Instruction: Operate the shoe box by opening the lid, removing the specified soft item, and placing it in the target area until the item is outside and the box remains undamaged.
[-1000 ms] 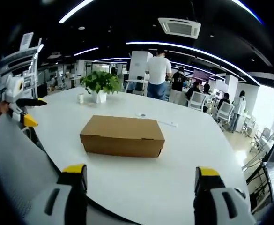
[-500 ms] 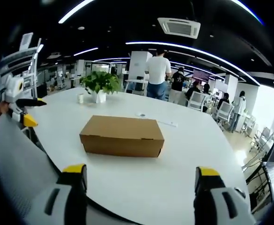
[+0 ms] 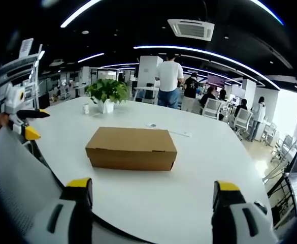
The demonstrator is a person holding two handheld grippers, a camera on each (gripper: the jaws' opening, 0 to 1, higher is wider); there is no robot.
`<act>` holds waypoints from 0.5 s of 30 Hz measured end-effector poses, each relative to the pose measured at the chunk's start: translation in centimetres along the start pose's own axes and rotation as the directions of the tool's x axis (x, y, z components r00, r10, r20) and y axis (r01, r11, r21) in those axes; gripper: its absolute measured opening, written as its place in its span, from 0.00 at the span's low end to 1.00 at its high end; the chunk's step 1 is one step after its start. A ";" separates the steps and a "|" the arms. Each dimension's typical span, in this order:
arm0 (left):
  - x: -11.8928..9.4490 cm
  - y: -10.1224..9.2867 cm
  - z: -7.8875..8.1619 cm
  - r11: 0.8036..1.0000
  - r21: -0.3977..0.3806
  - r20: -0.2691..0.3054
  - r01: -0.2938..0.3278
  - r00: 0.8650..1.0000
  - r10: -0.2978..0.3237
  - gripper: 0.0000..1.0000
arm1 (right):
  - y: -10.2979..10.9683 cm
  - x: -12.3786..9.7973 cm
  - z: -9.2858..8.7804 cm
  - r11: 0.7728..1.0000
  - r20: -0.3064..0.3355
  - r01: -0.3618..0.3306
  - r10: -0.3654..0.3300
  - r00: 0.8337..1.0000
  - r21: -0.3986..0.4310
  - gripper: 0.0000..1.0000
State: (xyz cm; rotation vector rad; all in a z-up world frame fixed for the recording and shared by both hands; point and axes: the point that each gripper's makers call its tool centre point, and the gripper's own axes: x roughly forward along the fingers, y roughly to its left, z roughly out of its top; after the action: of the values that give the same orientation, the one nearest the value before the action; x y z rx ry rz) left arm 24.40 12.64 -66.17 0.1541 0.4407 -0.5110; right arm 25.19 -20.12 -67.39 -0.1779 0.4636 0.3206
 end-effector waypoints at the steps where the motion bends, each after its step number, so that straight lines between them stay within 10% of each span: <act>1: 0.0 0.0 0.0 1.000 -0.001 -0.002 0.002 1.000 -0.002 1.00 | 0.0 0.0 0.0 1.000 -0.001 -0.001 0.001 1.000 0.000 0.99; 15: -0.1 1.1 2.7 0.999 -0.003 0.007 -0.035 0.999 0.035 1.00 | 0.9 0.5 1.3 0.996 0.014 -0.081 0.082 0.997 -0.046 0.99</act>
State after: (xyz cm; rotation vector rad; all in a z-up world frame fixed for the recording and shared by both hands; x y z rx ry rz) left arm 25.90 12.99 -63.66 0.1570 0.4307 -0.4762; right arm 25.83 -18.82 -66.55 -0.2009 0.4491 0.4121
